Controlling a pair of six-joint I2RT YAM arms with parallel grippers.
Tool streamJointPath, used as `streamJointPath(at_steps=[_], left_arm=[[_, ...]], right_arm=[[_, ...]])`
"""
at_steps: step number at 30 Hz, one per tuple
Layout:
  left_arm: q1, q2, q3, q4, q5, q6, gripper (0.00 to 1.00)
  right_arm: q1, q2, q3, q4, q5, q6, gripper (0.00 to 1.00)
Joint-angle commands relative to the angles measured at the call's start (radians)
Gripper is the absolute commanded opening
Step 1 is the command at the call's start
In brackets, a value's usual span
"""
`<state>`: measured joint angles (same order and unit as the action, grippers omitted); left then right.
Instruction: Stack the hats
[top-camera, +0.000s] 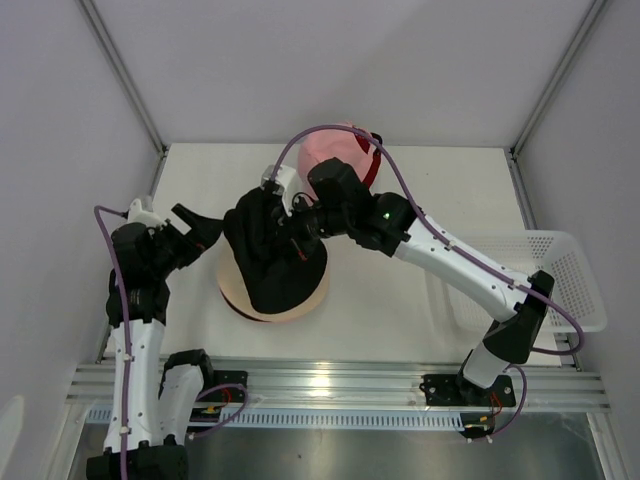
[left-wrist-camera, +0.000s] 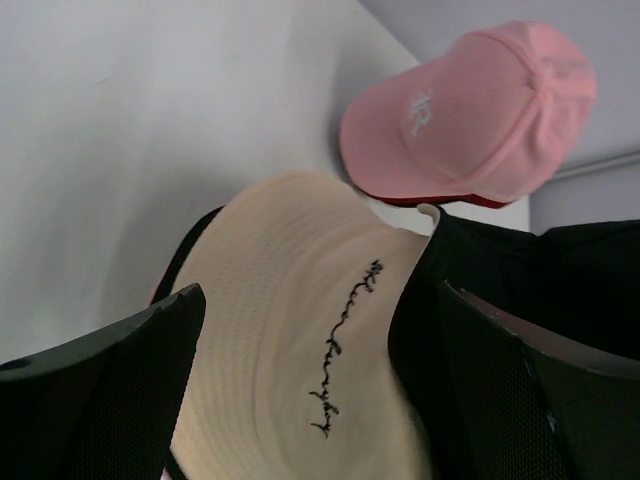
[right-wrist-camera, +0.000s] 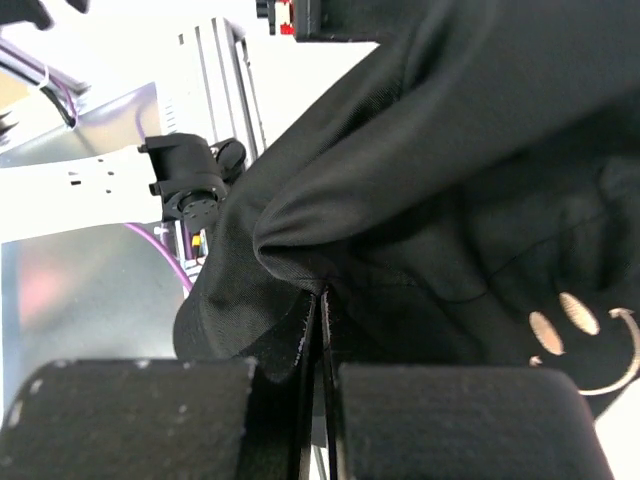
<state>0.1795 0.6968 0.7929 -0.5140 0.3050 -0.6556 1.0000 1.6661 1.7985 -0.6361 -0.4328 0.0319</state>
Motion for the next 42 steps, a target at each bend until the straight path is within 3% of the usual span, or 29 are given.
streamJointPath(at_steps=[1,10,16,19,22,25,26,28,29,31,36,40,42], left_arm=[[0.026,0.010,-0.014,0.236,0.256,-0.023,0.99],[0.025,0.021,-0.049,0.385,0.471,-0.012,1.00],[0.025,0.067,-0.050,0.379,0.503,-0.001,0.99],[0.026,0.072,-0.066,0.397,0.514,-0.013,0.91],[0.026,0.069,-0.072,0.408,0.507,-0.016,0.91],[0.025,0.075,-0.069,0.410,0.510,-0.013,0.75],[0.026,0.076,-0.066,0.399,0.503,-0.012,0.56],[0.028,0.076,-0.052,0.361,0.479,-0.003,0.35],[0.029,0.075,-0.050,0.347,0.474,0.001,0.17],[0.037,0.063,-0.026,0.289,0.451,0.004,0.02],[0.049,0.021,0.038,0.116,0.378,0.013,0.01],[0.057,0.007,0.135,-0.118,0.154,0.122,0.01],[0.073,-0.002,0.135,-0.121,0.109,0.142,0.01]], right_arm=[[-0.009,-0.048,-0.005,0.049,0.020,-0.021,0.01],[-0.038,-0.026,-0.005,0.067,-0.040,-0.009,0.01],[-0.043,-0.009,0.009,0.073,-0.055,-0.009,0.01],[-0.043,-0.009,0.013,0.072,-0.052,-0.010,0.01],[-0.044,-0.009,0.012,0.070,-0.047,-0.012,0.01],[-0.044,-0.006,0.012,0.067,-0.044,-0.012,0.01],[-0.044,-0.008,0.010,0.067,-0.041,-0.012,0.01],[-0.046,-0.006,0.012,0.065,-0.028,-0.013,0.01],[-0.046,-0.006,0.012,0.065,-0.021,-0.013,0.01],[-0.050,-0.008,0.010,0.067,-0.003,-0.007,0.01],[-0.073,-0.017,-0.001,0.098,0.028,0.026,0.02],[-0.080,-0.023,-0.040,0.131,-0.015,0.019,0.09],[-0.070,-0.011,-0.059,0.138,-0.038,0.016,0.12]])
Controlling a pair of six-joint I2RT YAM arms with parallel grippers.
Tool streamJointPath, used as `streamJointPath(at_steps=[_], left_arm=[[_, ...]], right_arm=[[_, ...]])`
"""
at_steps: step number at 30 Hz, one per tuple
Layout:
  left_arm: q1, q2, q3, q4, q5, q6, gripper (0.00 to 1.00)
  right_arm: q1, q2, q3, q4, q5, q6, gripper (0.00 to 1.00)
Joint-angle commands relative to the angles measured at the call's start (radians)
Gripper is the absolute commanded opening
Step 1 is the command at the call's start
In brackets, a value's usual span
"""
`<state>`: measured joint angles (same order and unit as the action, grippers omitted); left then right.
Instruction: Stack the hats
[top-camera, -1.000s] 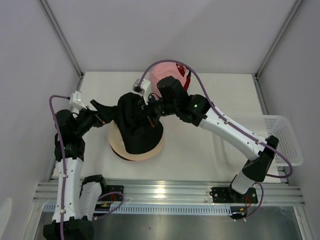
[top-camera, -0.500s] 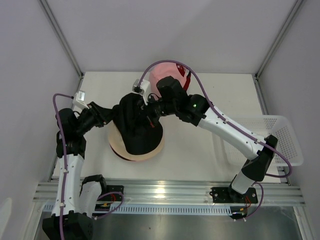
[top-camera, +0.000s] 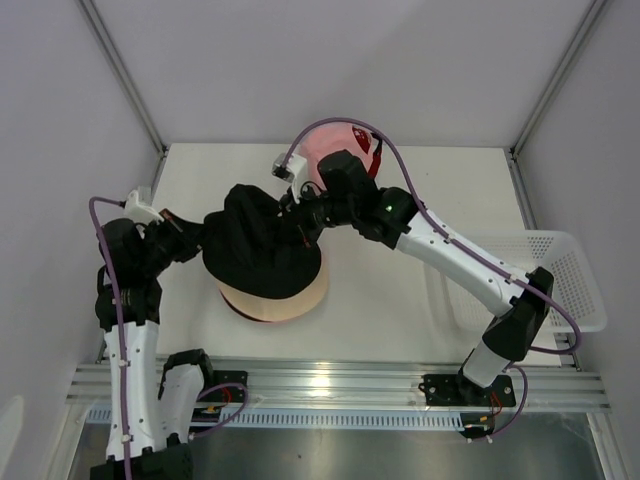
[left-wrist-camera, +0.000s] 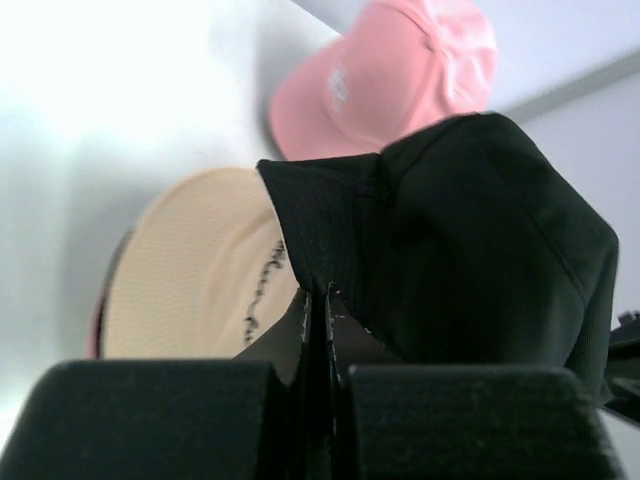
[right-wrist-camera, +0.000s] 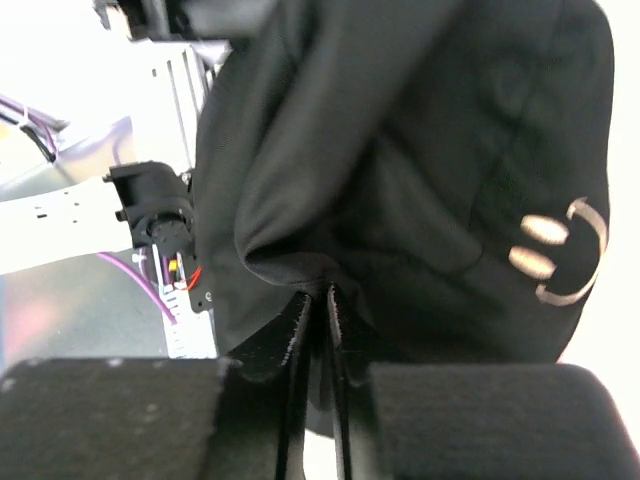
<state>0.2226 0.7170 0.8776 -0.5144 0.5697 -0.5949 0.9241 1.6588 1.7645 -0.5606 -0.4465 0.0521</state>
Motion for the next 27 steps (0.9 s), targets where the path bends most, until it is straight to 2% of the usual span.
streamJointPath(at_steps=[1,2,3,4,5,9,13,17,18,21,25,27], left_arm=[[0.035,-0.022,0.046,-0.110,-0.162,0.081,0.01],[0.035,-0.021,0.023,-0.067,-0.166,0.076,0.01],[0.035,-0.008,0.011,-0.043,-0.159,0.064,0.01],[0.035,-0.004,-0.015,-0.007,-0.145,0.043,0.01],[0.037,0.007,-0.049,0.066,-0.105,0.032,0.01],[0.037,0.030,-0.104,0.128,-0.073,0.015,0.01],[0.035,-0.019,-0.158,0.143,-0.070,0.023,0.01],[0.035,-0.143,-0.268,0.201,-0.079,-0.028,0.01],[0.035,-0.177,-0.288,0.223,-0.074,-0.054,0.01],[0.035,-0.289,-0.345,0.244,-0.105,-0.071,0.02],[0.034,-0.326,-0.353,0.191,-0.139,-0.057,0.01],[0.034,-0.329,-0.370,0.195,-0.131,-0.068,0.01]], right_arm=[[0.010,0.002,-0.028,0.062,-0.021,-0.008,0.14],[0.022,0.007,-0.028,0.059,-0.012,-0.011,0.18],[0.027,0.015,-0.028,0.057,0.015,-0.008,0.36],[0.025,0.015,-0.025,0.062,0.026,0.002,0.47],[0.019,0.009,-0.026,0.068,0.041,0.027,0.62],[-0.066,-0.065,-0.074,0.140,0.059,0.162,0.82],[-0.214,-0.256,-0.249,0.316,0.009,0.334,0.89],[-0.300,-0.405,-0.457,0.401,0.156,0.440,0.94],[-0.310,-0.425,-0.529,0.409,0.199,0.468,0.94],[-0.340,-0.461,-0.659,0.471,0.203,0.612,0.93],[-0.335,-0.453,-0.813,0.698,0.151,0.854,0.89],[-0.327,-0.433,-0.849,0.743,0.146,0.900,0.87]])
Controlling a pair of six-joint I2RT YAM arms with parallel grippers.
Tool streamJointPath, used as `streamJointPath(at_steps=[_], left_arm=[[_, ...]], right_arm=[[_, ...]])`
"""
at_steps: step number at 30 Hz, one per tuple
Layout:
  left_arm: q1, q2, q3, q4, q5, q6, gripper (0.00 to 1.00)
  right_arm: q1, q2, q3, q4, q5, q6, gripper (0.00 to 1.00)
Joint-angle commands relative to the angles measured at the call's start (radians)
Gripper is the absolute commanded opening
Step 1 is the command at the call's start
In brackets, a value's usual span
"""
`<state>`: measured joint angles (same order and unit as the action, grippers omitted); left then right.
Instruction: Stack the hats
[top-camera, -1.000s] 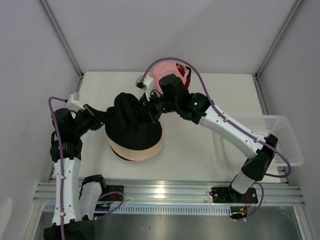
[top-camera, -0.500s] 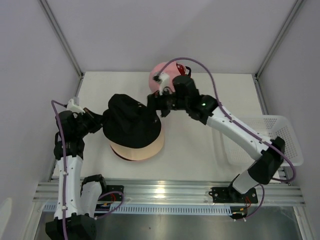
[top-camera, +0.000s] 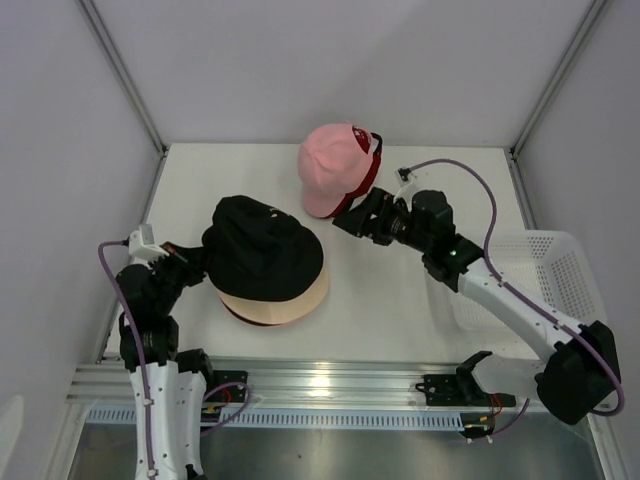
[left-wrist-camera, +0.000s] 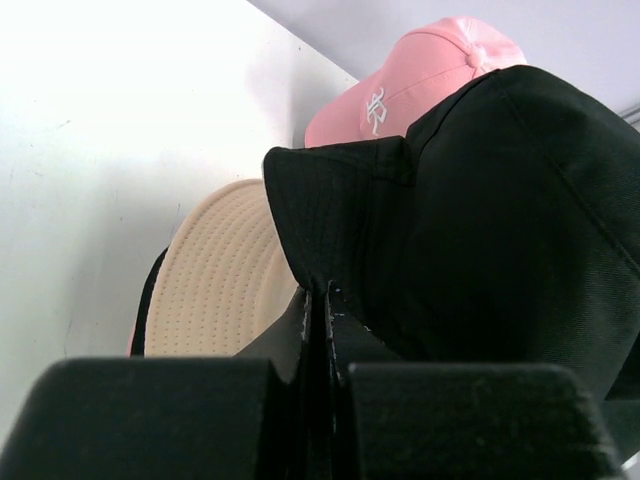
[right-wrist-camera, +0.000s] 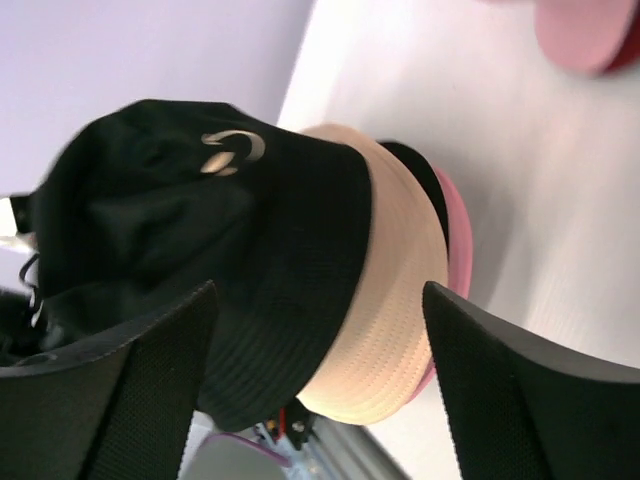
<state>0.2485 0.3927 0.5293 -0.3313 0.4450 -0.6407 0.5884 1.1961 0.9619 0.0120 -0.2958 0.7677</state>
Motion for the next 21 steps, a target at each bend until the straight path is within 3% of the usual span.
streamJointPath(at_steps=[1,12,21], left_arm=[[0.006,-0.008,-0.028,0.015,-0.005,-0.027,0.01],[-0.020,-0.029,-0.048,0.018,-0.031,-0.039,0.01],[-0.029,-0.051,-0.055,0.024,-0.032,-0.042,0.01]], right_arm=[[0.019,0.037,-0.063,0.195,-0.005,0.208,0.84],[0.086,0.180,-0.065,0.315,-0.074,0.318,0.75],[0.103,0.198,-0.064,0.250,-0.043,0.314,0.77]])
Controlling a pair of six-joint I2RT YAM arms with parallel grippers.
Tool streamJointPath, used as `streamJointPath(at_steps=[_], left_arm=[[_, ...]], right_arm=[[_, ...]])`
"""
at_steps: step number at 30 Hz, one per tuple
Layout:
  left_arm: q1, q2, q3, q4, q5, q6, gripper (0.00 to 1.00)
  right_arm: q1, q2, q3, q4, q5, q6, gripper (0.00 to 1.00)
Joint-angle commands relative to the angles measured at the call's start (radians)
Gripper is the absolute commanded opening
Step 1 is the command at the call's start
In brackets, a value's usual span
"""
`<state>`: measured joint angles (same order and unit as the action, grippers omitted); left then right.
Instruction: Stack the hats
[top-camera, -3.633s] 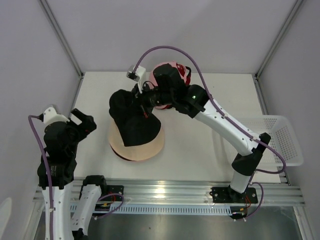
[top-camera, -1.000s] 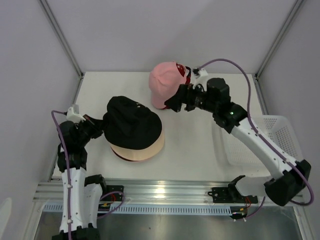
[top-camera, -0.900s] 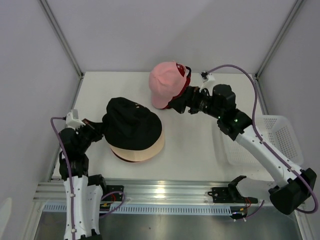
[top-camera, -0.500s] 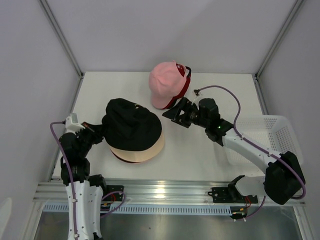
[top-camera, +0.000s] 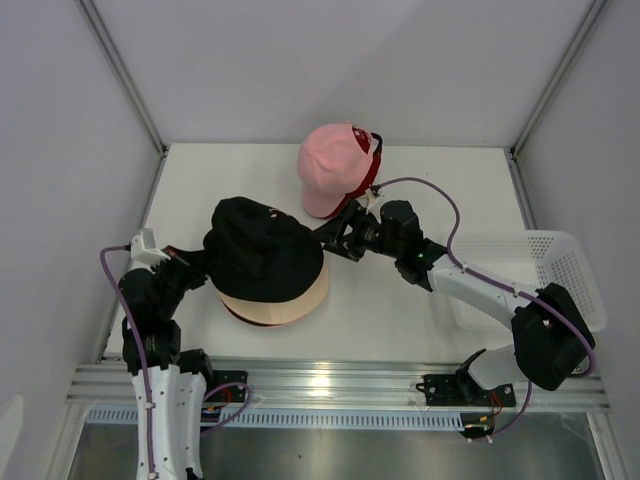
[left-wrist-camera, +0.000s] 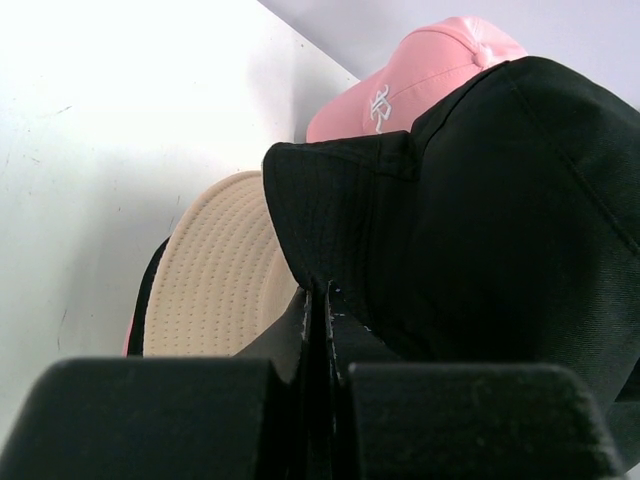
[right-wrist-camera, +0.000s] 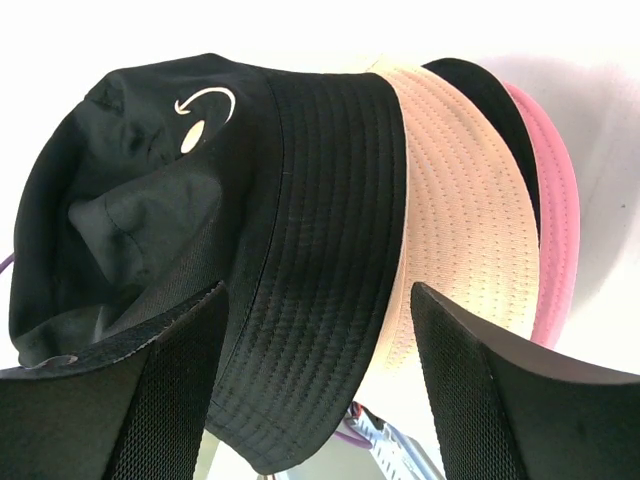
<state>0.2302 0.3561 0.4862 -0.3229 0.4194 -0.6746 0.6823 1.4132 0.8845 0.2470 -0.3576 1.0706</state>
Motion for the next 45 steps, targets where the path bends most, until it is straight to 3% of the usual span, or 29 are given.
streamJointPath(at_steps=[1,6,15,21,22,32,35,38,45], left_arm=[[-0.009,-0.016,-0.015,0.018,-0.005,-0.011,0.01],[-0.014,-0.026,-0.028,0.035,-0.005,-0.022,0.01],[-0.019,-0.080,-0.084,0.084,-0.007,-0.069,0.01],[-0.023,-0.126,-0.093,0.076,0.002,-0.085,0.01],[-0.025,-0.140,-0.090,0.053,-0.001,-0.082,0.01],[-0.025,-0.164,0.034,-0.301,-0.093,-0.072,0.01],[-0.026,-0.152,0.025,-0.335,-0.088,-0.068,0.02],[-0.023,-0.143,0.005,-0.344,-0.070,-0.086,0.04],[-0.025,-0.109,-0.058,-0.424,-0.190,-0.203,0.01]], right_arm=[[0.011,-0.020,0.013,0.015,0.017,0.015,0.77],[0.026,0.016,0.024,0.026,-0.015,0.037,0.73],[0.037,0.012,-0.010,0.057,-0.046,0.081,0.56],[0.036,-0.019,-0.030,0.118,-0.037,0.129,0.19],[0.037,-0.026,-0.030,0.115,-0.020,0.124,0.01],[0.051,-0.172,-0.065,0.006,0.170,-0.133,0.00],[0.060,-0.186,-0.114,0.015,0.238,-0.202,0.00],[0.063,-0.163,-0.174,0.073,0.259,-0.221,0.00],[0.065,0.036,-0.167,0.129,0.209,-0.228,0.00]])
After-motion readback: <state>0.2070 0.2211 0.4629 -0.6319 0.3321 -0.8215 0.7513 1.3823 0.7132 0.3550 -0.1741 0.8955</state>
